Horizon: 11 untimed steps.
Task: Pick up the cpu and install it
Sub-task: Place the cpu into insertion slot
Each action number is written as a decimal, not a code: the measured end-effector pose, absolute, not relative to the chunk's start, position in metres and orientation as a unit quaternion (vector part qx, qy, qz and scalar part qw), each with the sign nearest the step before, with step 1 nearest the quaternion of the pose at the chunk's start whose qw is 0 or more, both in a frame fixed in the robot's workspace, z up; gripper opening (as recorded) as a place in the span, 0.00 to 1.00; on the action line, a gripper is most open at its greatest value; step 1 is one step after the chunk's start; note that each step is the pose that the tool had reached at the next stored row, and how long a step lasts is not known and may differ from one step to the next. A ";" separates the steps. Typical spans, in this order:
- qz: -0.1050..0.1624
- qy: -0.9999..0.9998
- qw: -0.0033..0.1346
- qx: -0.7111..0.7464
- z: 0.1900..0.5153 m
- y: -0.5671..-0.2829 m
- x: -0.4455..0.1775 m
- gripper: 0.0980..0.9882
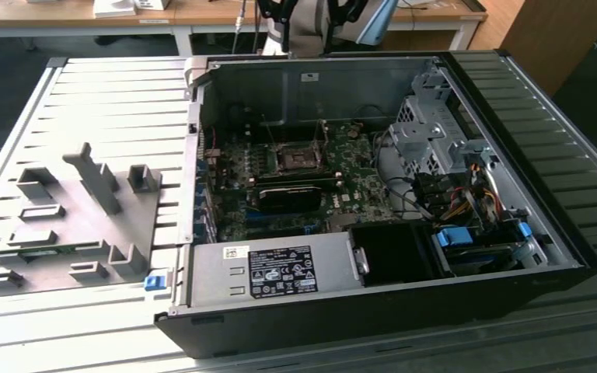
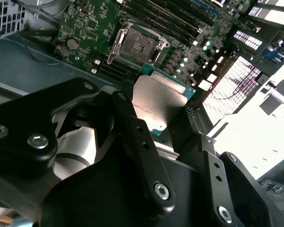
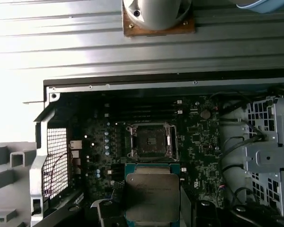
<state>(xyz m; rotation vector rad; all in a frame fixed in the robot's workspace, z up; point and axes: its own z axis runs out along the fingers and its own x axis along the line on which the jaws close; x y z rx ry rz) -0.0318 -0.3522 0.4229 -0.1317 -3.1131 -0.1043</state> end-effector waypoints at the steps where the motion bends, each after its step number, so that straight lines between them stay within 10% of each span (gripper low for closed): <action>1: -0.034 -0.998 0.012 -0.049 0.423 -0.352 -0.032 0.50; 11: -0.034 -0.995 0.010 -0.095 0.423 -0.352 -0.032 0.50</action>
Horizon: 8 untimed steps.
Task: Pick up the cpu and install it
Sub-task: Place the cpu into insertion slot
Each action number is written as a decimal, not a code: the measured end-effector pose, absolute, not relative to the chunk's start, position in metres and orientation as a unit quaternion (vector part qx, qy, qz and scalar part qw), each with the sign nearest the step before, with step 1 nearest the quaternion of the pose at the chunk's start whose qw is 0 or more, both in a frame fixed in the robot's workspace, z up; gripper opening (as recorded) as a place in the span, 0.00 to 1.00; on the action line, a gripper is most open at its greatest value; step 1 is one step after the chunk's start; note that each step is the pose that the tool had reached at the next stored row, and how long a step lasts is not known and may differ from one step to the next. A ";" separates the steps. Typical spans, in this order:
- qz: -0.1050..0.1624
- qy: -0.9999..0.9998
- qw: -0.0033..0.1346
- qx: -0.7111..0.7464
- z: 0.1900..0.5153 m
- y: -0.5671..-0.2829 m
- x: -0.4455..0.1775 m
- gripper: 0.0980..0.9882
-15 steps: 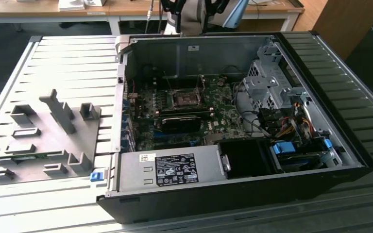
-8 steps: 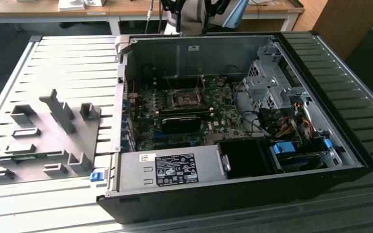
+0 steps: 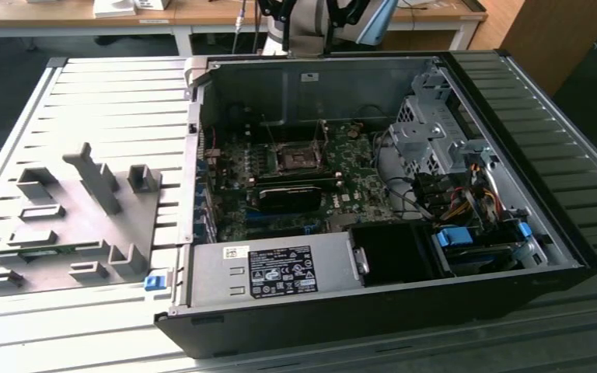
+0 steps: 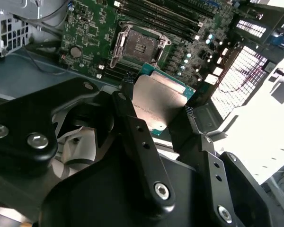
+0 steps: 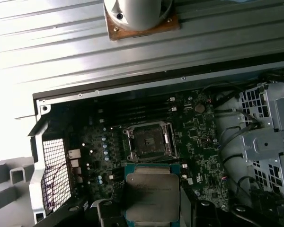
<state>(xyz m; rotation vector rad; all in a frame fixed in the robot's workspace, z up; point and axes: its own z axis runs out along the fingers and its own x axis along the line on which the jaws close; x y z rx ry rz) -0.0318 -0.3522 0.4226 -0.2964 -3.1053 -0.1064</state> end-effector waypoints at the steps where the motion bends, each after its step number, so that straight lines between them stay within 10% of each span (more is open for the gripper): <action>1: -0.034 -0.994 0.010 -0.099 0.423 -0.352 -0.032 0.50; 8: -0.034 -0.993 0.009 -0.115 0.423 -0.352 -0.032 0.50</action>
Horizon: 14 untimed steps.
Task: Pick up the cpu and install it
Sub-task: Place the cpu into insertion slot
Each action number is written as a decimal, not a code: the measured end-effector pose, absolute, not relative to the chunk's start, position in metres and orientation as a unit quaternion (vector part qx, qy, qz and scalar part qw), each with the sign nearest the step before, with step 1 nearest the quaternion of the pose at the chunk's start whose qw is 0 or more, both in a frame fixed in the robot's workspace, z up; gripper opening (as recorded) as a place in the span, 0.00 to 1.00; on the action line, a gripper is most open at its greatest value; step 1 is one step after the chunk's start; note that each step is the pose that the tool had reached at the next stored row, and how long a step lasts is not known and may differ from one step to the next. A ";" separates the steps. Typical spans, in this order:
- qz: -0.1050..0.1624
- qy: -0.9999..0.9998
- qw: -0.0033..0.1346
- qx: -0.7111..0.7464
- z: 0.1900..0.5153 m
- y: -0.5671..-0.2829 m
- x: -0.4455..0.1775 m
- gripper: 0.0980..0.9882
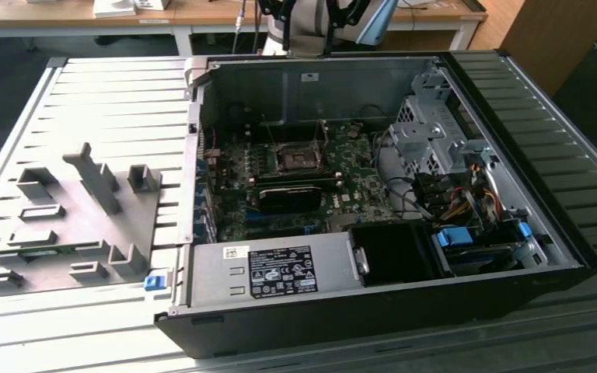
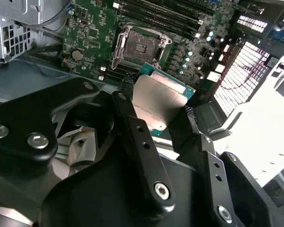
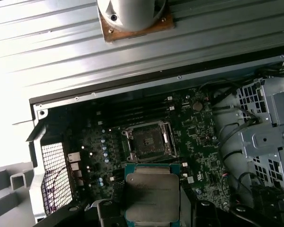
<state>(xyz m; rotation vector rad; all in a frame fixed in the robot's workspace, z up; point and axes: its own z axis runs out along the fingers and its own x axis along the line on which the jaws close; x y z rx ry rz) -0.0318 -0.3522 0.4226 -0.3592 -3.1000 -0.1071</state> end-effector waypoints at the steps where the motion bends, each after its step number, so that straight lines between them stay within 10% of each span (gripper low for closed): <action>1: -0.034 -0.992 0.009 -0.117 0.423 -0.352 -0.032 0.50; 14: -0.035 -0.987 0.008 -0.157 0.423 -0.352 -0.032 0.50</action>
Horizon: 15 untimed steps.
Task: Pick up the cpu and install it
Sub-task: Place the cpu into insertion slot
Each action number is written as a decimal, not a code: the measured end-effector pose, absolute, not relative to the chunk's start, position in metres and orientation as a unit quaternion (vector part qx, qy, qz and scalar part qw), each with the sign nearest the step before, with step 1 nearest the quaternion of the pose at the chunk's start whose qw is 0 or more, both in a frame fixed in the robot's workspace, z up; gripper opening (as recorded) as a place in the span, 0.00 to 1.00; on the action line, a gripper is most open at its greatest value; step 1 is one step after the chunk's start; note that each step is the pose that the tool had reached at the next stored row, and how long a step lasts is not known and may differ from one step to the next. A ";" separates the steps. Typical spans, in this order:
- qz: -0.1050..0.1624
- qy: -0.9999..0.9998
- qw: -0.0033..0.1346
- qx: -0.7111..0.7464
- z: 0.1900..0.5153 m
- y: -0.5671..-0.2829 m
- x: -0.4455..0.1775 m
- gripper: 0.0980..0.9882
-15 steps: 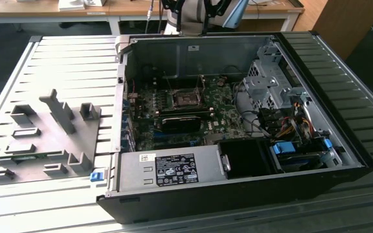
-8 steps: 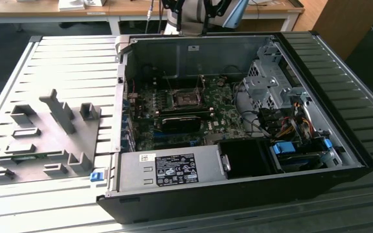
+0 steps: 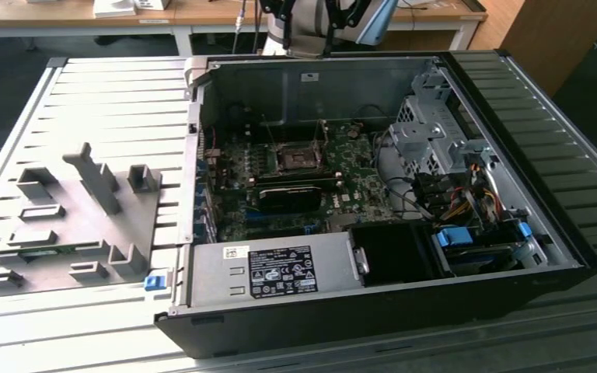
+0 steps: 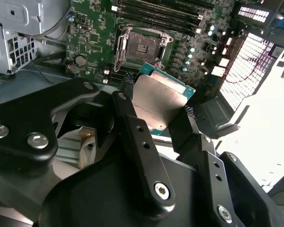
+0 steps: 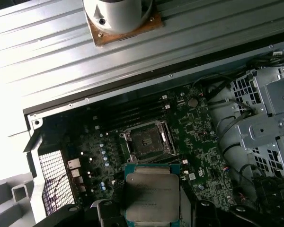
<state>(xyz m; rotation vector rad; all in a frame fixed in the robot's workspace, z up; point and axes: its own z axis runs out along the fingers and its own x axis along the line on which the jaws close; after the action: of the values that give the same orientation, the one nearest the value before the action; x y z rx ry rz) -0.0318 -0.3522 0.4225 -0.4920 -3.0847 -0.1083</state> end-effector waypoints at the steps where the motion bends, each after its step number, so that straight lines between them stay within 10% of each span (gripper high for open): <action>1: -0.035 -0.986 0.008 -0.160 0.423 -0.352 -0.032 0.50; 15: -0.035 -0.979 0.006 -0.201 0.423 -0.352 -0.032 0.50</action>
<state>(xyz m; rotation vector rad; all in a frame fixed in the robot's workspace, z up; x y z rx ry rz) -0.0318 -0.3522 0.4226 -0.6303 -3.0626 -0.1095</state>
